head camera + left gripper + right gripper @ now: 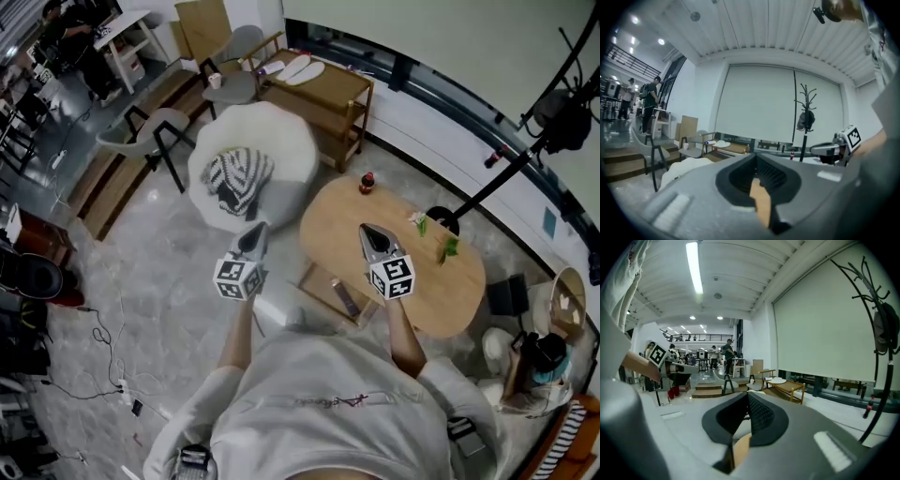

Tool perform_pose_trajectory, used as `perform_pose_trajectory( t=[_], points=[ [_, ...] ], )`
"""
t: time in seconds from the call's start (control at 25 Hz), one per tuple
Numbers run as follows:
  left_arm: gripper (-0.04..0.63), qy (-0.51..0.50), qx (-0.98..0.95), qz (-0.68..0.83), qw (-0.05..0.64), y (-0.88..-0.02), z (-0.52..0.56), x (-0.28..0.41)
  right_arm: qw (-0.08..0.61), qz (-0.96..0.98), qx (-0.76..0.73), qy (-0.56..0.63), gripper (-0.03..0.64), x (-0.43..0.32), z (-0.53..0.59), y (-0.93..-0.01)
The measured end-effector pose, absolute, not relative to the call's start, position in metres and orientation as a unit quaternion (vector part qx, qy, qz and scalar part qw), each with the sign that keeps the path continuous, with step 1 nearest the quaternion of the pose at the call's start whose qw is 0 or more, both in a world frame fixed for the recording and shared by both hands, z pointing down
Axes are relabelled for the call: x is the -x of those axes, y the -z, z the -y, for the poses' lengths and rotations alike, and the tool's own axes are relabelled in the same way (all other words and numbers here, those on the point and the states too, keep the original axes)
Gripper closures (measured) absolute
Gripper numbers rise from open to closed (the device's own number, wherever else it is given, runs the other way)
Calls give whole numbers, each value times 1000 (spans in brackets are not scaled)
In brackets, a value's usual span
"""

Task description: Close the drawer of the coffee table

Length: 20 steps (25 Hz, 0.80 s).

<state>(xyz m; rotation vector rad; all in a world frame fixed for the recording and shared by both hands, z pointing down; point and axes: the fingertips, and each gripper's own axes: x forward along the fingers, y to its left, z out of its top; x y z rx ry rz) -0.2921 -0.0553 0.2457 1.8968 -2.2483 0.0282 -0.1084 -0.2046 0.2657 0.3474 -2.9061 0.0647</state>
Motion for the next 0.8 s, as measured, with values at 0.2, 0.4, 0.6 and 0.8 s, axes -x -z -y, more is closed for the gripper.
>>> perform_pose_trajectory(
  t=[0.2,0.4,0.6,0.8],
  points=[
    [595,-14,-694,712,108,-248,97,299,106,976,-185,-38,612,96,217,-268],
    [595,-36,-745,657,107,-251,142,294,110,957,-262,-54,612,70,224,-277],
    [595,-41,-798,590,114,-259,179,261,119,930,-340,-68,612,27,222,-286],
    [595,-49,-837,530,125,-275,192,230,132,902,-402,-84,612,-10,204,-295]
  ],
)
